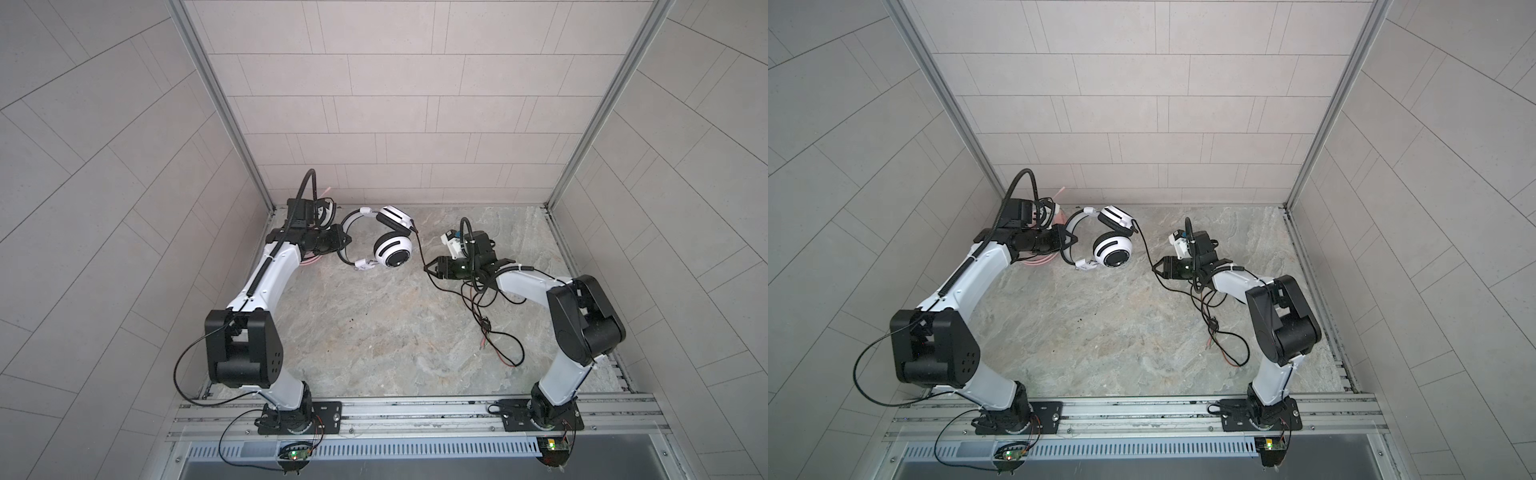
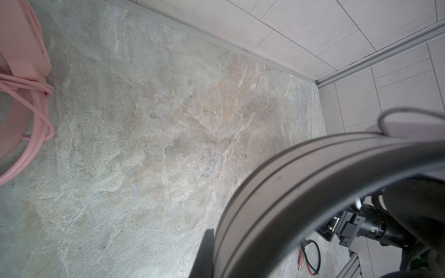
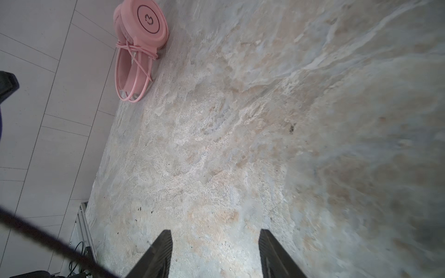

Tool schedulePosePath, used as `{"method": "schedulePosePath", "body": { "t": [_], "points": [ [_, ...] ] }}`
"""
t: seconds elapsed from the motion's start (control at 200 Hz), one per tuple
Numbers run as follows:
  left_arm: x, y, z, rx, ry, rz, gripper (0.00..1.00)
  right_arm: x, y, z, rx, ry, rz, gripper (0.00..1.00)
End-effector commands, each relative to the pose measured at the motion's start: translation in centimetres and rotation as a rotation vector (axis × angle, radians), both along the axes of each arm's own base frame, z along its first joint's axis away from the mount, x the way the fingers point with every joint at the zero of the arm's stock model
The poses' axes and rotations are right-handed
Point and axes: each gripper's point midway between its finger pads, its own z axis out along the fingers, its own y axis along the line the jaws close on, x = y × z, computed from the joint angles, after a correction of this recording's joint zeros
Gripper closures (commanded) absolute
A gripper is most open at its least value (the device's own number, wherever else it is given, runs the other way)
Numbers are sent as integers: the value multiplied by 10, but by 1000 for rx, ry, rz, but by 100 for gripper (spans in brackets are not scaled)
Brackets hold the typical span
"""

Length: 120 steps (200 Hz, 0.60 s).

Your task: Wrap the headphones

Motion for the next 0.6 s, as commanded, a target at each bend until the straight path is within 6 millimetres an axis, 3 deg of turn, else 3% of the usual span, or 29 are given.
{"method": "schedulePosePath", "body": {
  "t": [0.0, 0.13, 0.295, 0.44, 0.595],
  "points": [
    [1, -4, 21, -53, -52, -5, 100, -5, -19, 27, -41, -71, -15, 40],
    [1, -5, 20, -62, -48, -6, 100, -16, -22, 31, -74, -104, -2, 40],
    [1, -7, 23, -72, -54, -10, 100, -23, 10, 27, -91, -122, 99, 38],
    [1, -7, 21, -71, -55, -10, 100, -14, 36, 14, -99, -89, 131, 43],
    [1, -7, 21, -71, -54, -15, 100, -1, 34, -2, -143, -61, 88, 53]
  ]
}}
